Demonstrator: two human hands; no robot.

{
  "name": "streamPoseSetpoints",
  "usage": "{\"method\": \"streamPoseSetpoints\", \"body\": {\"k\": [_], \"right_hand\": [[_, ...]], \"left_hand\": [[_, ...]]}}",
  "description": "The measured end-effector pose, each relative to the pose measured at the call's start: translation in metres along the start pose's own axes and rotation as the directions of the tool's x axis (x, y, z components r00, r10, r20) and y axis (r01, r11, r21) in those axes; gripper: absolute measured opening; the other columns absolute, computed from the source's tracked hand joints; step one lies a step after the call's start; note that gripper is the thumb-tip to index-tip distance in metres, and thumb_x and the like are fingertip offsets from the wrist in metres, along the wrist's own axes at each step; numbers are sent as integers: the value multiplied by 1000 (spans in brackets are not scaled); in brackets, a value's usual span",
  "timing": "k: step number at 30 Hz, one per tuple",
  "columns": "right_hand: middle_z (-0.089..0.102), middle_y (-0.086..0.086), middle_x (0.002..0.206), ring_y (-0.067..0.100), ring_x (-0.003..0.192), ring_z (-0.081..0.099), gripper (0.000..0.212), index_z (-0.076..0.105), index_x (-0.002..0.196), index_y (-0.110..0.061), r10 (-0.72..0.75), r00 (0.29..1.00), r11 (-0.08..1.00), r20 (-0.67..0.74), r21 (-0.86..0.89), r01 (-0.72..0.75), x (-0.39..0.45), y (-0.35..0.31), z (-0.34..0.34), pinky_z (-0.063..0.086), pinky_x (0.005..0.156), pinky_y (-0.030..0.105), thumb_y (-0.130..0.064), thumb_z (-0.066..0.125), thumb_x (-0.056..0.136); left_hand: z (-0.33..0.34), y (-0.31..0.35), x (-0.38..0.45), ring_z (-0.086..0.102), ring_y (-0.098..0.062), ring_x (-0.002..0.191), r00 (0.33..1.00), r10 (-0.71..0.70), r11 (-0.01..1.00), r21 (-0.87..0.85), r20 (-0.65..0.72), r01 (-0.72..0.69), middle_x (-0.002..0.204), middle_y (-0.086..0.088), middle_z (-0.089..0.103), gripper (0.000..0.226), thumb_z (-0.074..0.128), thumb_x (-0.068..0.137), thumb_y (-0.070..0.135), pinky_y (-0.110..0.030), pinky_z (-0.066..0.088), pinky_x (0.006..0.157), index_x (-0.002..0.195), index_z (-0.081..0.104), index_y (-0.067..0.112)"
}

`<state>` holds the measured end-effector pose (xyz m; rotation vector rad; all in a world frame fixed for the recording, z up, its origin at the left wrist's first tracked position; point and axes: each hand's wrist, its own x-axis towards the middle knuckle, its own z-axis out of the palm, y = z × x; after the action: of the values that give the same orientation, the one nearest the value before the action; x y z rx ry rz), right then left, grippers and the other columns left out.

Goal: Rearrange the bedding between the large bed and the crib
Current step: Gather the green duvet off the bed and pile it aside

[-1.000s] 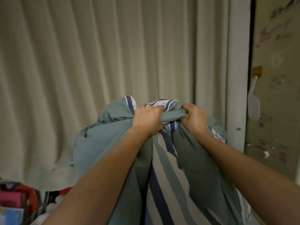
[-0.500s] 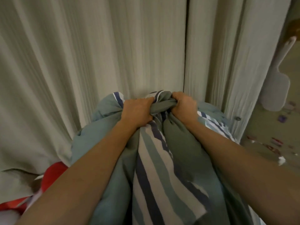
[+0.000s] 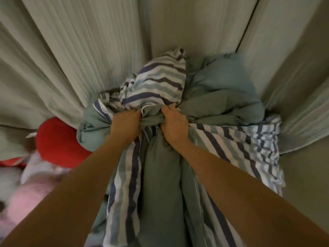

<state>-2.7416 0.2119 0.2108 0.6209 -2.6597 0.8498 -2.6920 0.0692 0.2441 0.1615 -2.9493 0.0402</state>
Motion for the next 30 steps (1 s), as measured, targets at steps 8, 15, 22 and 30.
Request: {"method": "streamPoseSetpoints", "body": {"k": [8,15,22,30], "right_hand": [[57,15,112,36,94,59,30,57,122,-13,86,977,996,193,-55,-77,-9,19,78,46,79,43,-16,44,95],[32,15,144,32,118,48,65,31,142,-9,22,921,981,390,171,-96,-31,17,10,42,96,38,-31,63,88],[12,11,158,33,145,10,123,0,151,-24,320,822,904,471,-412,-115,-81,85,-56,4,114,60,-78,64,60],[67,21,95,36,87,62,18,62,93,-1,274,956,938,104,-247,-242,-68,80,-25,41,70,37,-14,49,92]], "left_hand": [[73,-17,-34,6,-30,146,803,-66,908,-298,592,295,159,-8,1,141,63,48,87,-50,11,118,152,-6,21],[63,33,-51,-9,-42,144,847,-214,928,-169,487,332,156,-24,-12,154,64,48,84,-64,-3,112,147,-22,5],[58,33,-46,-3,-43,144,853,-217,943,-124,475,309,156,-26,-6,153,65,47,84,-65,0,112,148,-17,4],[65,35,-41,9,-39,144,895,-214,934,-186,391,304,155,-25,7,135,66,61,75,-63,4,111,150,-6,5]]}}
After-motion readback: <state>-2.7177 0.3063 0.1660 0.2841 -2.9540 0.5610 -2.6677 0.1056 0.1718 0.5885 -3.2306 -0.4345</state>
